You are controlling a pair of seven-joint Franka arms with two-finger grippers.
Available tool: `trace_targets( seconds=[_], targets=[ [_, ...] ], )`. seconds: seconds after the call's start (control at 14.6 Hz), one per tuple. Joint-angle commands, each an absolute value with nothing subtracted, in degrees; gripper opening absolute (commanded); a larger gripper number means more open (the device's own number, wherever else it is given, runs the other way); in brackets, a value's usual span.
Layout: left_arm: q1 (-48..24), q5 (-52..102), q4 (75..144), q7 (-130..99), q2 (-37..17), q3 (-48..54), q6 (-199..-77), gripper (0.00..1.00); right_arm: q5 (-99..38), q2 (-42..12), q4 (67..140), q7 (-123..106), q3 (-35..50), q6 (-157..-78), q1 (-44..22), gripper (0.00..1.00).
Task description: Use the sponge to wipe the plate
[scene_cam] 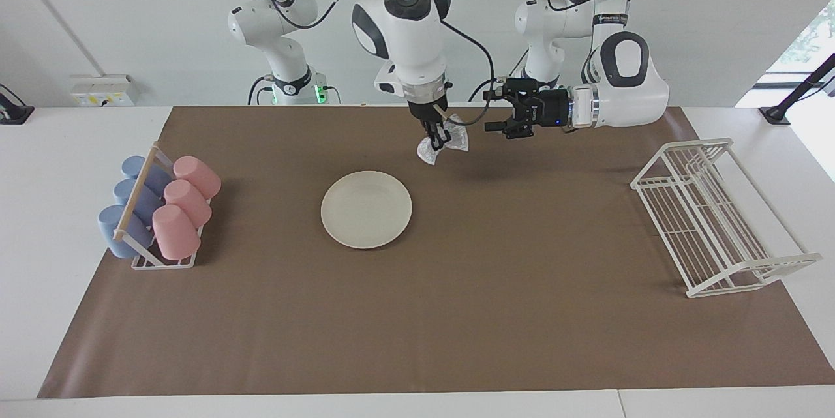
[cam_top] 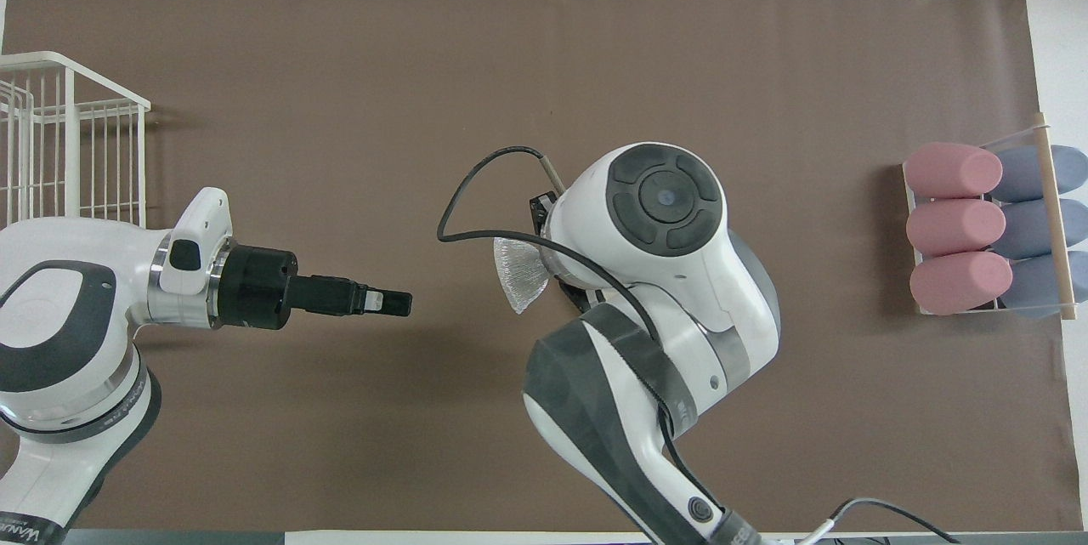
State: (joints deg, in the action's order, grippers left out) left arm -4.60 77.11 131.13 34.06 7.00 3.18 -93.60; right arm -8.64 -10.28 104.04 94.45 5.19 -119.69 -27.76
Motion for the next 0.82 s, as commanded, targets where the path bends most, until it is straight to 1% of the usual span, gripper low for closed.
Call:
trace_targets(
  seconds=[0.0,0.14,0.27,0.55,0.75],
  targets=[
    [-1.7,73.0,132.5,34.0,8.7,3.1,-93.8,1.00,-7.9,-5.9,116.2,89.1,5.7,-129.6,-25.1,0.00],
    [0.0,66.7,132.0,34.0,8.5,3.1,-94.2,1.00,-7.9,-5.2,120.8,86.9,5.8,-135.5,-23.4,0.00],
    [0.7,62.1,131.5,33.7,8.3,3.1,-95.7,1.00,-8.0,-6.5,122.3,84.5,5.9,-137.9,-22.6,0.00],
    [1.8,55.1,131.2,33.7,8.1,3.1,-97.6,1.00,-8.0,-7.6,123.9,84.2,5.9,-137.5,-22.5,0.00],
    [1.8,51.9,130.8,33.9,8.0,3.1,-98.5,1.00,-8.1,-10.5,124.1,84.4,5.9,-138.2,-22.9,0.00]
  ],
)
